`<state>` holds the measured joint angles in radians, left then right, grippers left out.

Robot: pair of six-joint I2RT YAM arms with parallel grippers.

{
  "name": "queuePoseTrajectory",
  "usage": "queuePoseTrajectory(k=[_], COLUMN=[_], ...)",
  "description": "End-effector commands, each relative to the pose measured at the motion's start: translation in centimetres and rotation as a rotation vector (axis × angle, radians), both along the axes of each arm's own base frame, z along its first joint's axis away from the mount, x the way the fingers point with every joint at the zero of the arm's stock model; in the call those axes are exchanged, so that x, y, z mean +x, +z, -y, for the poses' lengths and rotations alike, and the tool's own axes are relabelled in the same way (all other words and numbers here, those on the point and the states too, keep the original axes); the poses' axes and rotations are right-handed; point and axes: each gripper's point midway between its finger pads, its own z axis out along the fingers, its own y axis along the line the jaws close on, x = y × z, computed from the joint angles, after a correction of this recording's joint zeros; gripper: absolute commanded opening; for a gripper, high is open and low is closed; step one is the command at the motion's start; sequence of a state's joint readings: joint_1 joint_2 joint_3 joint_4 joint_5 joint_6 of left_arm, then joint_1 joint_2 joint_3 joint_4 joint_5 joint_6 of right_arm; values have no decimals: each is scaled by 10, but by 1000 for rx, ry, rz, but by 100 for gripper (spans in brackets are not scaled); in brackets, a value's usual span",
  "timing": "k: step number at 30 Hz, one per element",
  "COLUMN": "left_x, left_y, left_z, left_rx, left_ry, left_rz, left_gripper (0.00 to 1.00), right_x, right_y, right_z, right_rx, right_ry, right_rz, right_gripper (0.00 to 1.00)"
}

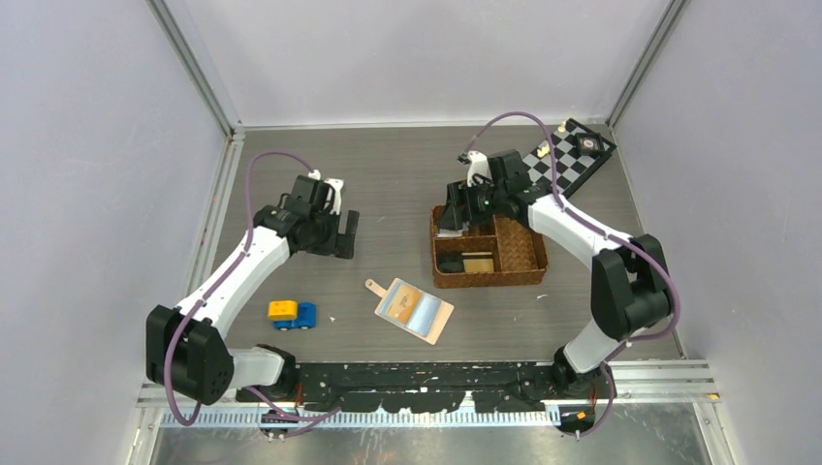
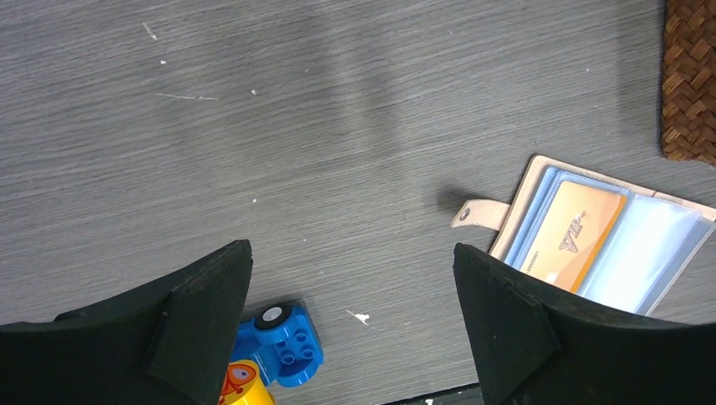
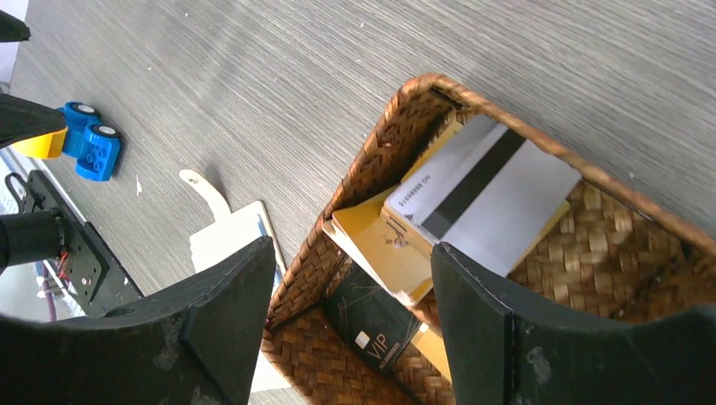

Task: Put the credit cards into the card holder
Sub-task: Pick up the credit card from the storage box.

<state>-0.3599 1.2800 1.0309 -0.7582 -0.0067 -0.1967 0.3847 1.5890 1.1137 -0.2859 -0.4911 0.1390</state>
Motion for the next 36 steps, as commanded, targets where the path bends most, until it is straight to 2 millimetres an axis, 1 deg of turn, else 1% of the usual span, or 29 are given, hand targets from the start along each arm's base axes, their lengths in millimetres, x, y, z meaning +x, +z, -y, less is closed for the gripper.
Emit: queuePoseTrajectory(k=[1, 4, 9, 14, 17, 19, 22, 29, 32, 36], left_x=[10, 8, 7, 7, 7, 6, 6, 6, 6, 6], left_y=[10, 10, 7, 10, 9, 9, 9, 9, 10, 10], left_z=[-2, 4, 6, 5, 6, 8, 8, 3, 4, 4], left_rx=[-6, -34, -43, -43, -47, -55, -56, -36, -42, -42], left_ry=[-2, -19, -26, -22, -22, -25, -25, -11, -12, -12], left_rz=[42, 32, 15, 28, 24, 20, 18, 25, 30, 30], left_gripper=[91, 91, 91, 91, 91, 91, 91, 90, 90, 90], right_x=[7, 7, 5, -8, -16, -22, -26, -30, -31, -33], right_y=[18, 9, -5, -21, -31, -33, -27, -9, -5, 2], right_z=[-18, -23, -25, -30, -27, -27, -29, -31, -31, -32], right_rx=[51, 57, 28, -5, -39, -42, -29, 10, 15, 30], right_ry=[126, 153, 164, 188, 180, 178, 178, 181, 176, 184], right_rz=[50, 27, -12, -60, -86, -87, -65, -24, -18, -10], right_gripper=[73, 72, 71, 70, 69, 68, 67, 63, 59, 57])
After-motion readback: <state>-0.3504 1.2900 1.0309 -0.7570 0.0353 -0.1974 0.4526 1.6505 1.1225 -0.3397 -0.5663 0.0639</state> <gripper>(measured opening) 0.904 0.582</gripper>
